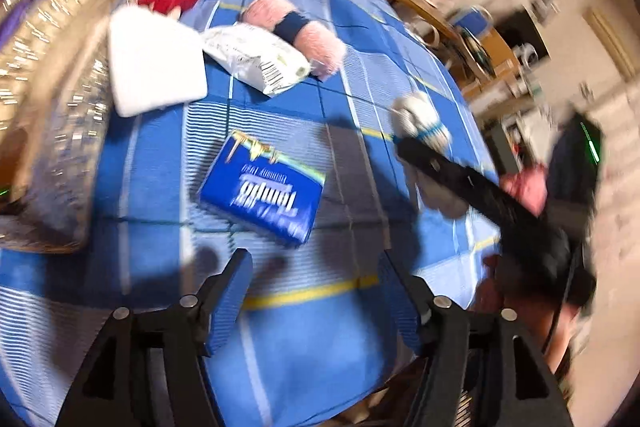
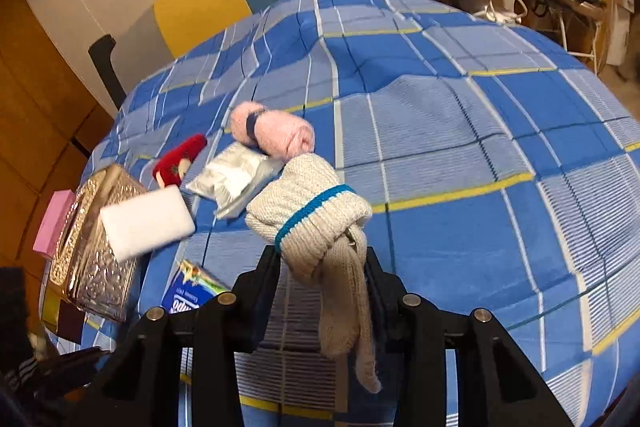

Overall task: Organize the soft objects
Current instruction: 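Grasp the blue Tempo tissue pack with the left tool while the right tool grasps the white gloves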

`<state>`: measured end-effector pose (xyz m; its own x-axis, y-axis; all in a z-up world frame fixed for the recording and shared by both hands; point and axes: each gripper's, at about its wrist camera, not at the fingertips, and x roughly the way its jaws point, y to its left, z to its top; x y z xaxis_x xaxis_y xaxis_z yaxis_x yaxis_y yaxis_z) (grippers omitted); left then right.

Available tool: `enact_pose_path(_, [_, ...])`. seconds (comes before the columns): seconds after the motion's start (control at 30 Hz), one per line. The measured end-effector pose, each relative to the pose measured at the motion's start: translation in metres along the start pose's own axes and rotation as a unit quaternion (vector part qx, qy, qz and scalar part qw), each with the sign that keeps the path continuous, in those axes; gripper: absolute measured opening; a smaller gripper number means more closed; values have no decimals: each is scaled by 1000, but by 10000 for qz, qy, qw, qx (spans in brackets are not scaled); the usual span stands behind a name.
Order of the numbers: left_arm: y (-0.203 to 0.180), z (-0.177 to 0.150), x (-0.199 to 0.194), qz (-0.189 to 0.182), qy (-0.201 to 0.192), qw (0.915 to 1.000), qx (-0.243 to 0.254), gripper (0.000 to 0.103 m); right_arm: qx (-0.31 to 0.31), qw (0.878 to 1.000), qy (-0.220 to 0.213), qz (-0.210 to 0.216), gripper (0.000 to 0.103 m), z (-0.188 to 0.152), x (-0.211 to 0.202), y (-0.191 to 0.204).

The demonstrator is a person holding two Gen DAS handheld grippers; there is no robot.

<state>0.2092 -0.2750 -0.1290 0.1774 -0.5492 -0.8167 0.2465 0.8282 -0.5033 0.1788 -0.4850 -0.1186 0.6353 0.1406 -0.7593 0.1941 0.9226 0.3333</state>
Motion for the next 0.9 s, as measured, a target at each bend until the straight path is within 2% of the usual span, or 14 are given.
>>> enact_pose_path(0.13, [8, 20, 27, 293, 432, 9965, -651, 73, 224, 9997, -106, 0, 41, 4, -5, -10])
enact_pose_path(0.27, [10, 34, 32, 494, 387, 9938, -913, 73, 456, 9988, -149, -9, 41, 8, -8, -19])
enact_pose_path(0.4, [-2, 49, 39, 860, 400, 9930, -697, 73, 659, 9976, -178, 74, 41, 11, -12, -26])
enact_pose_path(0.6, [-27, 67, 65, 1536, 546, 9866, -17, 73, 785, 9967, -131, 140, 41, 12, -11, -29])
enact_pose_path(0.67, [-34, 64, 72, 1685, 573, 9837, 256, 71, 835, 9963, -121, 172, 41, 11, -11, -31])
enact_pose_path(0.77, [-43, 52, 74, 1881, 364, 9789, 705, 70, 833, 9963, -98, 195, 41, 11, -10, -31])
enact_pose_path(0.87, [-46, 35, 70, 2075, 182, 9726, 1036, 58, 814, 9964, -94, 219, 41, 11, -10, -31])
enact_pose_path(0.9, [-45, 31, 69, 2094, 130, 9715, 1106, 57, 804, 9965, -96, 221, 41, 11, -10, -30])
